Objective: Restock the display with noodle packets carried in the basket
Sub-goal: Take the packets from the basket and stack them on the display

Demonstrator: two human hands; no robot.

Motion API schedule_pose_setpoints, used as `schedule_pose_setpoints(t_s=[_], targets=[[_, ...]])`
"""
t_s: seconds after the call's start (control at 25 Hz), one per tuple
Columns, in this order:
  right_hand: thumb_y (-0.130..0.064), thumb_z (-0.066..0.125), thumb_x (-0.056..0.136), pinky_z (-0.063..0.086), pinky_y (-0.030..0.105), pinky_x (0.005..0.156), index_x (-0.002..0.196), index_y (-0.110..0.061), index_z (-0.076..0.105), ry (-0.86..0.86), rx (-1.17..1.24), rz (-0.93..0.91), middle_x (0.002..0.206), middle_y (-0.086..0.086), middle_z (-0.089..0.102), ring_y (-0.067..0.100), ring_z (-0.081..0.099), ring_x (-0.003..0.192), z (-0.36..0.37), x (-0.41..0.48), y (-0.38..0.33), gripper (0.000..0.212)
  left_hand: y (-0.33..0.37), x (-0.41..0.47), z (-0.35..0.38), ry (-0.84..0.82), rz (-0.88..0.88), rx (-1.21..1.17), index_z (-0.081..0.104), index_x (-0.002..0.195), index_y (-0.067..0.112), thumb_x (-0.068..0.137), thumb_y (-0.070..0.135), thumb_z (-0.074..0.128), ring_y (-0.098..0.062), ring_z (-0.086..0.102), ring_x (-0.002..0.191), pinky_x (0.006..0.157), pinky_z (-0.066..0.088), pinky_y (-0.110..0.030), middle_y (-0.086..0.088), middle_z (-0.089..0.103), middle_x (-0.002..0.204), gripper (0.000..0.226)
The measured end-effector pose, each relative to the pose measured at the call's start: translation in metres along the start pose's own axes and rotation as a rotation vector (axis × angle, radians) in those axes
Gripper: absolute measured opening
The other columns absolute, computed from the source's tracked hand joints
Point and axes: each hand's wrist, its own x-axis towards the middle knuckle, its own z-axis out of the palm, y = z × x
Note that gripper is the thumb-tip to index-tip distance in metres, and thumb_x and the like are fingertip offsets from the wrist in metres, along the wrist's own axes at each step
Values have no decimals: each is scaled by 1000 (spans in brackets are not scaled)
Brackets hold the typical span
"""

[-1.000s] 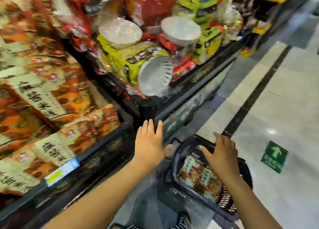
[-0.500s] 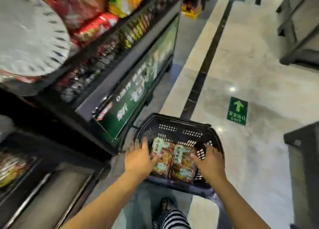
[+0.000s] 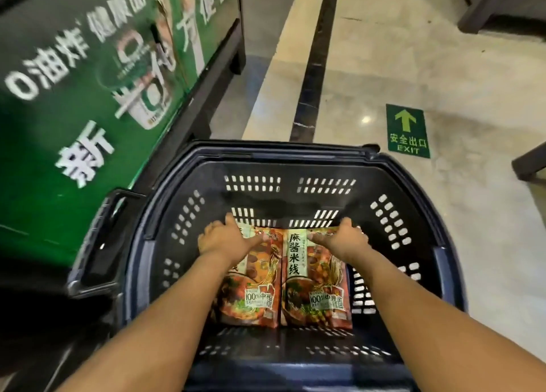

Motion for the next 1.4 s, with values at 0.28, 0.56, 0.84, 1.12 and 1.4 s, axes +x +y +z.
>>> schedule_pose_setpoints(t_s=[0.28,0.56,0.84,1.12,1.4], targets=[[-71,65,75,30,50,115,153,-6,11,-26,19,112,154,21,31,41,30,142,54,106,22,115,6,95,65,-31,-86,-83,25,151,8,69,89,49,-39,34,140,110,36,-48,-21,36,151,118],[-68,73,69,21,50,119,154,-10,5,91,179,195,158,23,17,42,17,145,87,146,36,123,15,125,122,139,-224,-145,35,141,4,65,84,60,-37,43,128,98,43,-46,-21,40,140,113],[-60,82,64,14,56,119,155,-17,-4,196,359,336,158,23,20,41,9,148,126,157,57,133,25,128,177,177,-616,-408,17,150,8,58,84,66,-42,38,130,108,29,-53,-23,36,144,129],[-35,92,59,58,44,77,115,-11,55,118,701,447,107,13,70,31,70,93,112,143,40,71,-8,134,162,61,-579,-818,54,110,10,58,71,79,-31,63,96,83,49,-37,-8,66,110,84],[-17,82,76,57,42,86,98,-10,60,19,772,272,97,9,71,27,70,90,83,104,12,31,-21,111,125,-87,-445,-1002,60,119,5,46,64,89,-33,71,95,86,57,-47,-14,73,105,98]])
